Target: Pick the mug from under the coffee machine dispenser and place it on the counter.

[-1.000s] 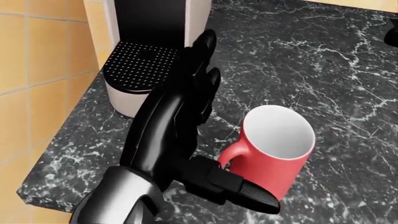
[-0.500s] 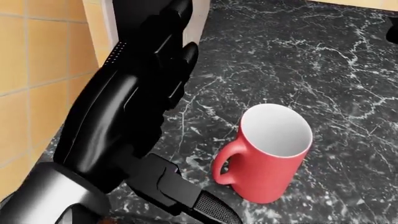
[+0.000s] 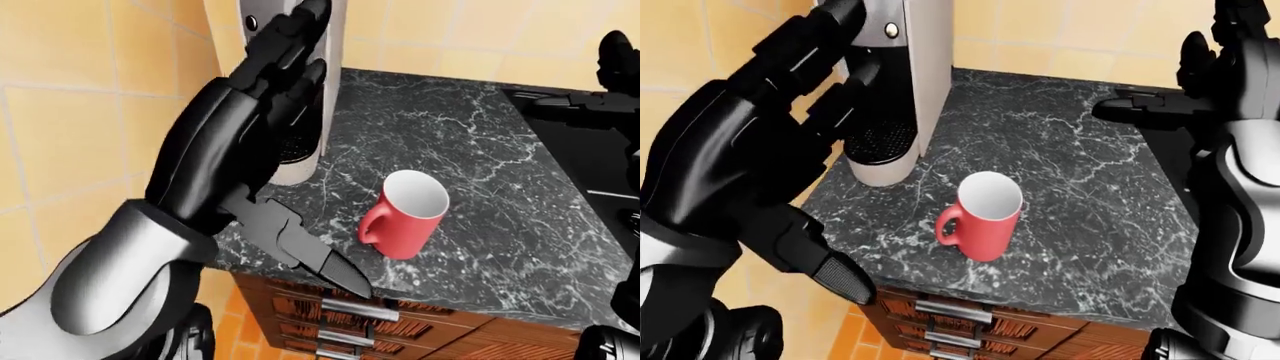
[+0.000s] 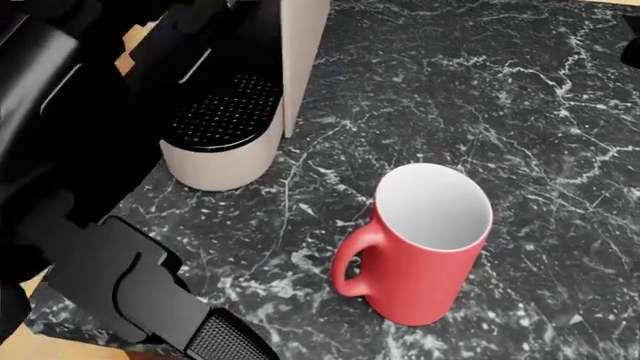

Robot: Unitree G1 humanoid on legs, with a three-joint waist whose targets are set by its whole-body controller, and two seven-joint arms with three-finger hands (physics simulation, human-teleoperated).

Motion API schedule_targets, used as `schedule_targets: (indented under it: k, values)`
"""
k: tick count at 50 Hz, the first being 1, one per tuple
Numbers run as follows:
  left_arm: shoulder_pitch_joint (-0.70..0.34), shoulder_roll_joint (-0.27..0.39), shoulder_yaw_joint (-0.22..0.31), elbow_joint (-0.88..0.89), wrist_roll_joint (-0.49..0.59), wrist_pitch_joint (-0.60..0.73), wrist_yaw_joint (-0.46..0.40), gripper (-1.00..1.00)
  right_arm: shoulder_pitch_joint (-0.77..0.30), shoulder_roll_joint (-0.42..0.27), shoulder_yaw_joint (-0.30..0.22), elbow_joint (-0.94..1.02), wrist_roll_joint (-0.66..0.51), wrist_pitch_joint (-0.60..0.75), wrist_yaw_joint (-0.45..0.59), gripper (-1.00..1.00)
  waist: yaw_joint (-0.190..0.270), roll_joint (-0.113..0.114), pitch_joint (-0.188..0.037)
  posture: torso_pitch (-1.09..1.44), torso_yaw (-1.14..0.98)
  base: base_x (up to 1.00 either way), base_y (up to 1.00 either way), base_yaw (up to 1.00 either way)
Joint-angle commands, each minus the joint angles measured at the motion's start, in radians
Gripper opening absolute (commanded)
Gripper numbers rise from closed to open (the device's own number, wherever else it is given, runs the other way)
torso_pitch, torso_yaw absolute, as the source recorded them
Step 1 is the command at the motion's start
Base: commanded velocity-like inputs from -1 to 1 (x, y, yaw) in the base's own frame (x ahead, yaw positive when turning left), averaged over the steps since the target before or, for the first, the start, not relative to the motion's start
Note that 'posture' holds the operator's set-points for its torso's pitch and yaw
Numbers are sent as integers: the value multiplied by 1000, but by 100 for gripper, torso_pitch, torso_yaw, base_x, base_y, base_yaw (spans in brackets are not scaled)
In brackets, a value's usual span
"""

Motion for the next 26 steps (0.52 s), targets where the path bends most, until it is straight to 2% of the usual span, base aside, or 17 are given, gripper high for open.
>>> schedule_targets:
  k: [1,3,5,9,12,15,26]
  values:
    - [-39,44,26,19,-89,-43,46,100,-28,-21,-16,-25,-1,-27,-2,100,0,-2,-22,0,0,0,0,0]
    - [-60,99,43,45,-154,-76,80,100,-29,-20,-14,-24,-2,-29,-3,100,-1,1,-20,0,0,0,0,0]
    - [-62,152,39,69,-202,-130,113,100,-27,-19,-13,-24,-3,-30,-2,100,-2,5,-19,0,0,0,0,0]
    - [-93,281,46,138,-240,-236,130,100,-30,-23,-14,-20,-3,-30,0,100,-5,12,-18,0,0,0,0,0]
    - [-108,342,43,173,-244,-289,132,100,-30,-23,-14,-21,-2,-30,-1,100,-7,17,-17,0,0,0,0,0]
    - [-114,381,42,215,-198,-336,97,100,-30,-24,-15,-23,-1,-28,-1,100,-8,21,-15,0,0,0,0,0]
    - [-177,475,62,296,-177,-379,60,100,-38,-28,-13,-22,0,-24,-2,100,-12,27,-14,0,0,0,0,0]
